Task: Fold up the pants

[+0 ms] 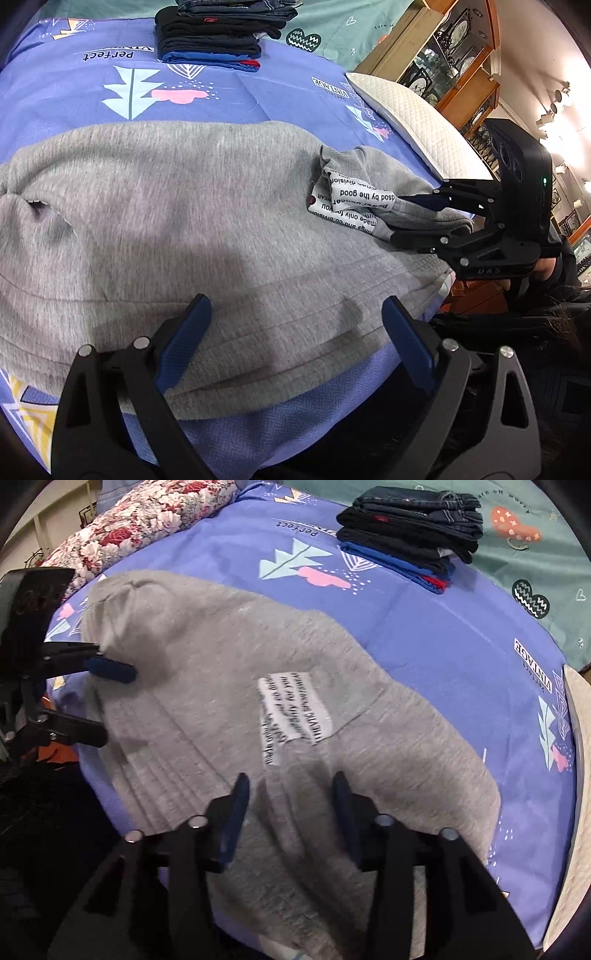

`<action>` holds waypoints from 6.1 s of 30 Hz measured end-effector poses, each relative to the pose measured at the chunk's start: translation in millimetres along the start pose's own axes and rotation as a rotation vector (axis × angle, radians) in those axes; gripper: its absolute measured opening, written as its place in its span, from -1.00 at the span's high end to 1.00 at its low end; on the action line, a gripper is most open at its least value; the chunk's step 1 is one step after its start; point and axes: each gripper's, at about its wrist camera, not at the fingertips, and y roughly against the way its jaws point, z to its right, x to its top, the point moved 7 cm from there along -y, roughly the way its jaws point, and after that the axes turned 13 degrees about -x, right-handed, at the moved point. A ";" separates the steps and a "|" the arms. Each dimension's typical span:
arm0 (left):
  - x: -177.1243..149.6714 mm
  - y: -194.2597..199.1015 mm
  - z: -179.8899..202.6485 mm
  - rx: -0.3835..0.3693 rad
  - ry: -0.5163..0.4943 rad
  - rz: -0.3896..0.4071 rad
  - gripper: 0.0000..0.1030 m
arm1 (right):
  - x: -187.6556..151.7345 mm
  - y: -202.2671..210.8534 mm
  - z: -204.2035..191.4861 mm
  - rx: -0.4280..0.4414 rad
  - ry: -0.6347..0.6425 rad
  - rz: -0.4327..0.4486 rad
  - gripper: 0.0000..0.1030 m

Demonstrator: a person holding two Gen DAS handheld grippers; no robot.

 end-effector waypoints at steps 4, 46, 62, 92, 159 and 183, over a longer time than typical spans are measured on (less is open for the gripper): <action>-0.8 -0.1 0.2 -0.001 0.001 0.002 -0.84 | -4.0 -23.0 -1.6 -0.106 0.043 -0.048 0.03; 48.8 -64.6 26.3 0.096 -0.017 -0.075 -0.84 | -71.3 26.7 69.4 0.123 -0.209 -0.011 0.45; 61.0 -31.9 68.5 0.057 -0.111 0.064 -0.93 | -25.3 -51.4 107.3 0.114 -0.406 -0.048 0.55; -11.1 107.3 -42.9 -0.024 0.478 0.277 -0.96 | -12.8 -12.5 127.0 0.229 -0.607 0.284 0.03; 59.7 -44.2 97.0 -0.149 -0.166 -0.096 -0.96 | 0.6 -5.5 67.0 0.733 -0.617 0.044 -0.09; 54.2 -103.5 148.8 -0.304 -0.287 -0.250 -0.96 | -63.5 110.4 181.8 0.305 -0.746 0.267 0.21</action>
